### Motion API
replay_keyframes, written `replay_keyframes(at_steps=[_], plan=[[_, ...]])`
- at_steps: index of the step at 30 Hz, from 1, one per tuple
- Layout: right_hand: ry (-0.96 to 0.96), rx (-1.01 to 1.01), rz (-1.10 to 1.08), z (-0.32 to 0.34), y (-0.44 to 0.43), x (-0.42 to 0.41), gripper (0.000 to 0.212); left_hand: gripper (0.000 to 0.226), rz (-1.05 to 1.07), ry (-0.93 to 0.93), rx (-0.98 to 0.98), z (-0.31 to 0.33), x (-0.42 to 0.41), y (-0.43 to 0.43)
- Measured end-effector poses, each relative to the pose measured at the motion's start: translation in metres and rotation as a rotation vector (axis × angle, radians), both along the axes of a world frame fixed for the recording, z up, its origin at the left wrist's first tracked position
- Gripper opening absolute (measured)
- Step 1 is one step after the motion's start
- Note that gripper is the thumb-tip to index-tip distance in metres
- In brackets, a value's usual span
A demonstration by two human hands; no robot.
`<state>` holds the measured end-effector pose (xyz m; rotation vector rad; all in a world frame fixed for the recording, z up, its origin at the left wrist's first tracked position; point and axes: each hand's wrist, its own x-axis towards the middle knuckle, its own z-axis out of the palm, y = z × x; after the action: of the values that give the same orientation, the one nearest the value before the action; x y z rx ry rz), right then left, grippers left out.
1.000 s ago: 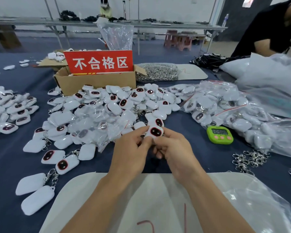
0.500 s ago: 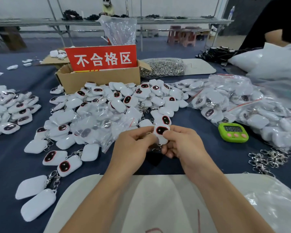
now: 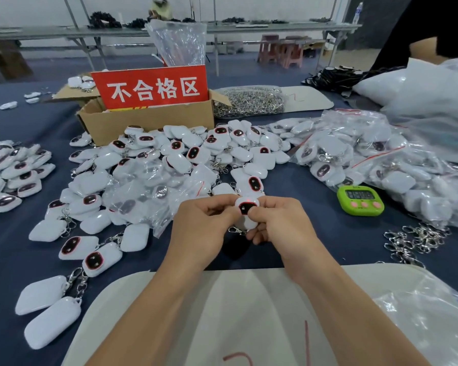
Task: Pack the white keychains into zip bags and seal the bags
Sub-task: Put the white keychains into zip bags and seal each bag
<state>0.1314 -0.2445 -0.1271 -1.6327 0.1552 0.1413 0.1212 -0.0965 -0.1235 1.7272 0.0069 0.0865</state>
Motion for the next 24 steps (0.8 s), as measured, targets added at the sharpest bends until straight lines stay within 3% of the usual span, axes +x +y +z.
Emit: replay_keyframes(at_steps=[6, 10, 14, 18, 22, 24], plan=[[-0.020, -0.055, 0.038, 0.0034, 0.0034, -0.0030, 0.029, 0.016, 0.060, 0.022, 0.020, -0.0008, 0.0002, -0.0028], [-0.018, -0.077, 0.033, 0.0042, 0.0046, -0.0022, 0.021, 0.017, 0.060, -0.018, 0.092, -0.0003, 0.0017, -0.0019], [-0.034, -0.086, 0.054, 0.0047, 0.0060, -0.0038, 0.017, 0.029, 0.176, -0.123, 0.158, 0.0004, -0.0009, -0.0085], [-0.038, -0.069, 0.040, 0.0054, 0.0035, -0.0031, 0.016, 0.044, 0.155, -0.121, 0.175, 0.0005, 0.0010, -0.0092], [-0.069, 0.005, 0.096, 0.0076, 0.0018, -0.0043, 0.012, 0.020, 0.152, -0.080, 0.093, 0.0033, 0.0016, -0.0102], [-0.078, 0.026, 0.113, 0.0073, 0.0026, -0.0063, 0.015, 0.020, 0.149, -0.070, 0.071, 0.0027, -0.0004, -0.0098]])
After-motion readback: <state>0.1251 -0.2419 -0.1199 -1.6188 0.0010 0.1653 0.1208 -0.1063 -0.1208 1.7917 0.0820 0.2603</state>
